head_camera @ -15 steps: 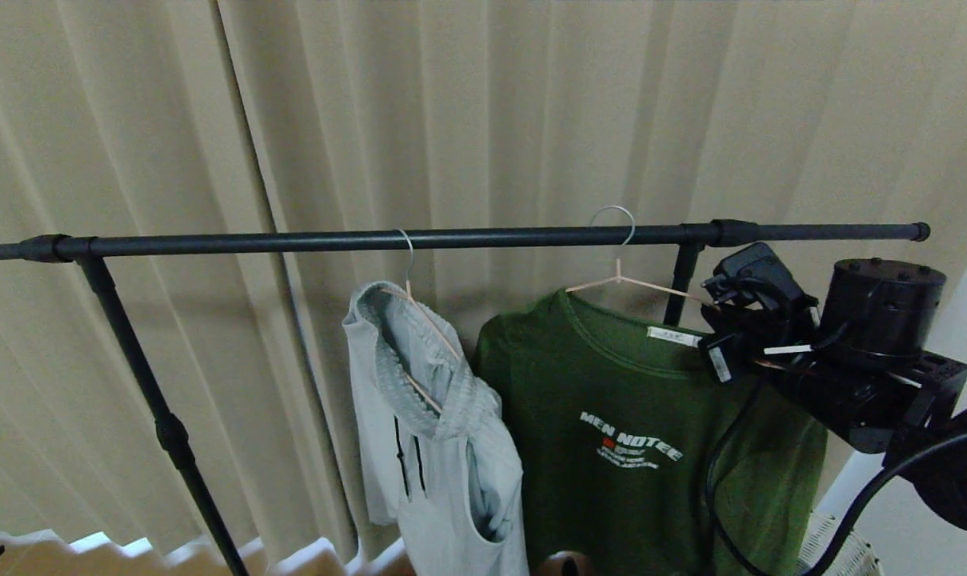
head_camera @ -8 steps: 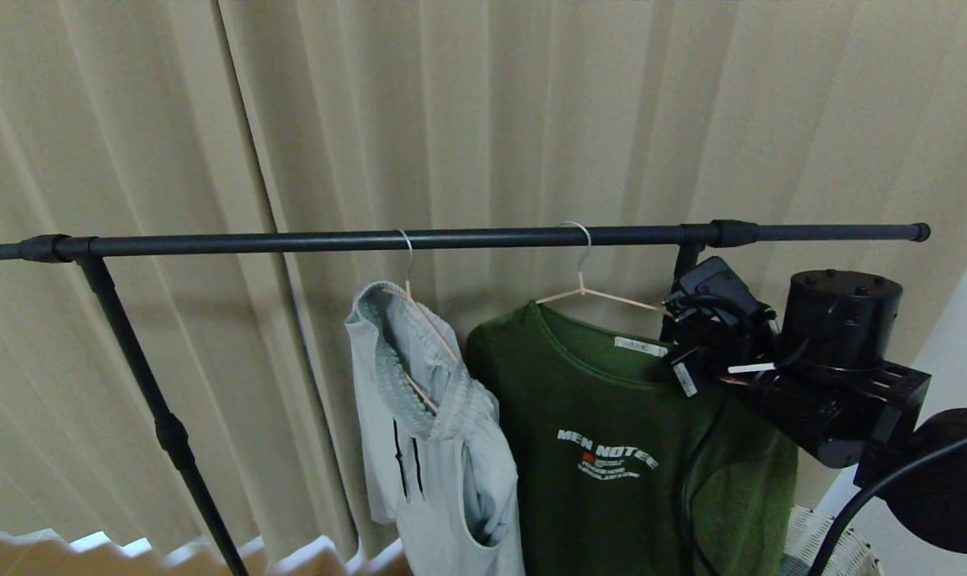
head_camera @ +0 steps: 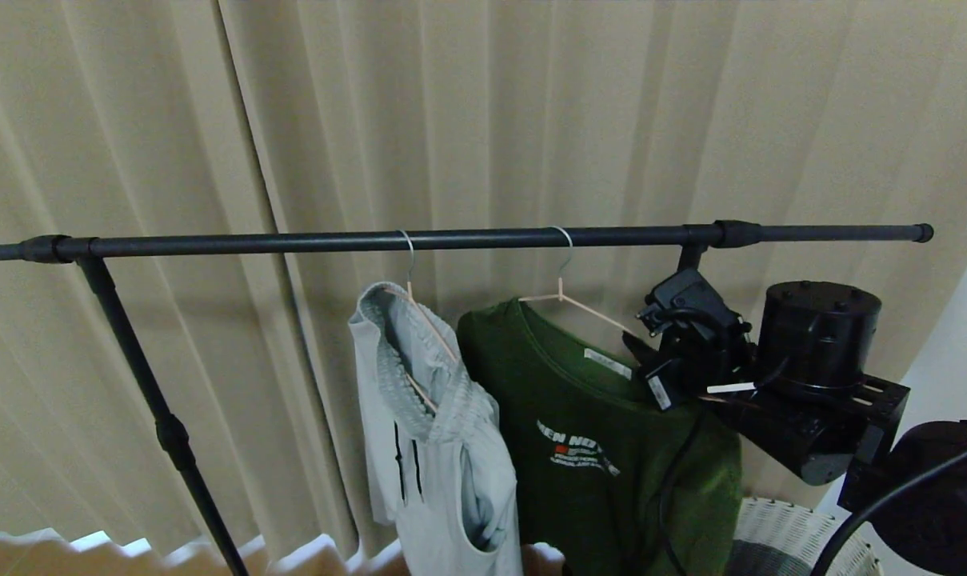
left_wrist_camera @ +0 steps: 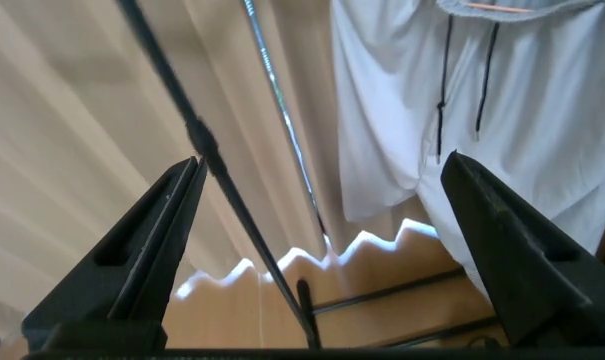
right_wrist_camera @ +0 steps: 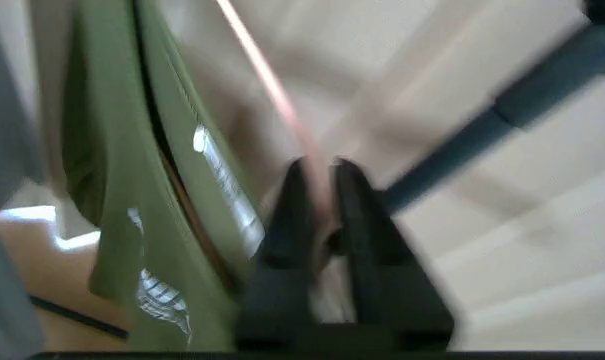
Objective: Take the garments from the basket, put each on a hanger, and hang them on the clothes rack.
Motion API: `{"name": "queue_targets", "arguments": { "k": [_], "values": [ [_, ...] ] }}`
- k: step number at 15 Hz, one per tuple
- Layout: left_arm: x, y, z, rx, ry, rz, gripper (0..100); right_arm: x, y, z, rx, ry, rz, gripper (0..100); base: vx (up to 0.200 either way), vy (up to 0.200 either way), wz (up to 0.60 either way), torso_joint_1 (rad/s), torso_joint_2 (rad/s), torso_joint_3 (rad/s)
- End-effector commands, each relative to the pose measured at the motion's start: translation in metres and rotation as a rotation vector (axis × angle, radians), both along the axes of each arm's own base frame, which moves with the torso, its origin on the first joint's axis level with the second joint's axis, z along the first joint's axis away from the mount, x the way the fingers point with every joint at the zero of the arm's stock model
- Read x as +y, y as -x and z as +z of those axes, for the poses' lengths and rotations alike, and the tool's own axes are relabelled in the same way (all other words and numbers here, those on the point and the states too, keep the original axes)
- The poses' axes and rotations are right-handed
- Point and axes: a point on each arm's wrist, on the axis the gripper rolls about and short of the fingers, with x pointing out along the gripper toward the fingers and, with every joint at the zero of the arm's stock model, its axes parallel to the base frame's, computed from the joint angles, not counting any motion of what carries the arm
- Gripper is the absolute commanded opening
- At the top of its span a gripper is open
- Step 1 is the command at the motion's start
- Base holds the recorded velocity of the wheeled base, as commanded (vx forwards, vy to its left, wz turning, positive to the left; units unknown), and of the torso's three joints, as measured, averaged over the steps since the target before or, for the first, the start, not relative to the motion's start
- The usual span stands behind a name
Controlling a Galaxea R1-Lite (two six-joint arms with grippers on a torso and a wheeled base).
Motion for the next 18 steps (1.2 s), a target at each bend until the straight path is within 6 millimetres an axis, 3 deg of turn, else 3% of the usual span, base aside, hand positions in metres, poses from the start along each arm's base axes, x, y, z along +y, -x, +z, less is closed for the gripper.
{"name": "queue_targets", "arguments": {
  "k": [1, 6, 12, 13, 15, 16, 18],
  "values": [
    [0.0, 0.007, -0.003, -0.035, 0.017, 0.039, 100, 0.006, 0.003, 0.002, -0.017, -0.039, 0.024, 100, 0.0, 0.0, 0.0, 0.0, 0.0, 0.0],
    [-0.001, 0.025, -0.023, -0.084, 0.093, 0.122, 100, 0.004, 0.017, 0.001, -0.103, -0.169, 0.121, 100, 0.0, 0.0, 0.0, 0.0, 0.0, 0.0],
    [-0.001, 0.023, -0.033, -0.077, 0.215, 0.148, 100, -0.015, 0.046, 0.022, -0.263, -0.285, 0.126, 100, 0.0, 0.0, 0.0, 0.0, 0.0, 0.0],
    [0.0, 0.023, -0.033, -0.079, 0.216, 0.151, 100, -0.026, 0.062, 0.042, -0.332, -0.322, 0.129, 100, 0.0, 0.0, 0.0, 0.0, 0.0, 0.0],
    [0.0, 0.023, -0.032, -0.084, 0.229, 0.16, 100, -0.034, 0.074, 0.057, -0.393, -0.355, 0.129, 100, 0.0, 0.0, 0.0, 0.0, 0.0, 0.0],
    [0.0, 0.023, -0.032, -0.09, 0.246, 0.159, 100, -0.048, 0.087, 0.068, -0.443, -0.383, 0.114, 100, 0.0, 0.0, 0.0, 0.0, 0.0, 0.0],
    [0.0, 0.023, -0.032, -0.09, 0.245, 0.159, 100, -0.069, 0.109, 0.063, -0.452, -0.379, 0.077, 100, 0.0, 0.0, 0.0, 0.0, 0.0, 0.0]
  ]
}}
